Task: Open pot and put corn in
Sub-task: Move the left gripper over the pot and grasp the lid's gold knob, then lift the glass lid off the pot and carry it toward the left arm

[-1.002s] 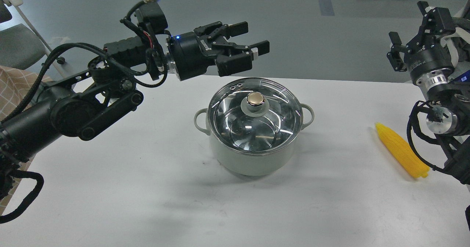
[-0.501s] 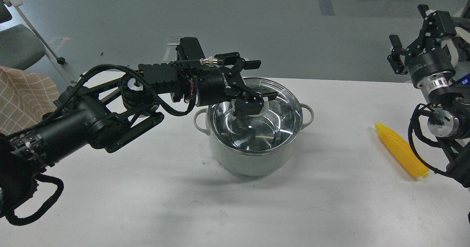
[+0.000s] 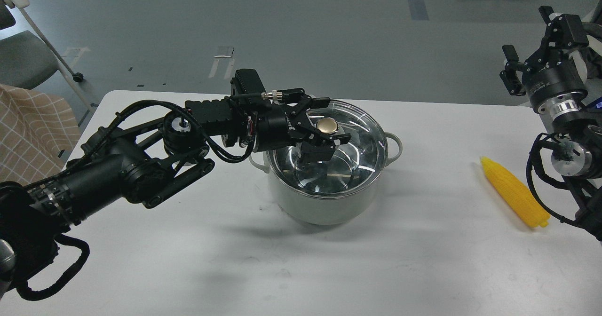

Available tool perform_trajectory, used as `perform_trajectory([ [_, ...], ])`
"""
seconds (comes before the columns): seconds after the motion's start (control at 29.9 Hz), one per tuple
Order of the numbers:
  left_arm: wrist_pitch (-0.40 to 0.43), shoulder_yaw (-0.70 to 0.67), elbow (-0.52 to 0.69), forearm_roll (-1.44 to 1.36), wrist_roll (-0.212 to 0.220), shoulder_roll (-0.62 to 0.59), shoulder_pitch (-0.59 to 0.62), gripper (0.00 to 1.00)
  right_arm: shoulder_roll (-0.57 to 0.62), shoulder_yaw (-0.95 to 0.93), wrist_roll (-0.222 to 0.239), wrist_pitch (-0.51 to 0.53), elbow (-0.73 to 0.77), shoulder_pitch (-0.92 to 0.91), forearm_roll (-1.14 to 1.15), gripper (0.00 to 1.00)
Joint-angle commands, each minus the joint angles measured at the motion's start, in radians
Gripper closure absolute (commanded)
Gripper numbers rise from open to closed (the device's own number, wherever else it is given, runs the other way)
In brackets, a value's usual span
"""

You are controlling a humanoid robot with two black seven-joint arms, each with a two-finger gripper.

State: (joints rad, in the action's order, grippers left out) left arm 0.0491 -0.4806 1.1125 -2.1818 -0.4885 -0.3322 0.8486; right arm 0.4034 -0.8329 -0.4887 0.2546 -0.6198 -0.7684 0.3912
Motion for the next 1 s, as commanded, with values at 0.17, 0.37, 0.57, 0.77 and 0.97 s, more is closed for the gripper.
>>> perform_trajectory([
  [0.17, 0.000, 0.000, -0.003, 0.000, 0.000, -0.004, -0.034, 0.30, -0.002, 0.000, 0.000, 0.000, 0.000, 0.001, 0.000, 0.00],
  [0.37, 0.000, -0.001, -0.003, 0.000, 0.000, -0.008, -0.033, 0.77, -0.002, 0.000, 0.000, -0.001, 0.000, 0.001, 0.000, 0.00],
  [0.57, -0.003, -0.003, 0.000, 0.000, 0.000, -0.005, -0.020, 1.00, -0.002, 0.000, 0.000, -0.003, 0.000, 0.000, 0.000, 0.00],
  [0.77, -0.002, -0.015, 0.016, 0.000, 0.000, -0.017, 0.032, 1.00, 0.000, -0.002, 0.000, -0.003, 0.000, 0.000, 0.000, 0.00],
  [0.97, 0.003, -0.015, 0.042, 0.000, 0.000, -0.115, 0.125, 1.00, 0.000, -0.002, 0.000, -0.003, -0.001, 0.000, 0.000, 0.00],
])
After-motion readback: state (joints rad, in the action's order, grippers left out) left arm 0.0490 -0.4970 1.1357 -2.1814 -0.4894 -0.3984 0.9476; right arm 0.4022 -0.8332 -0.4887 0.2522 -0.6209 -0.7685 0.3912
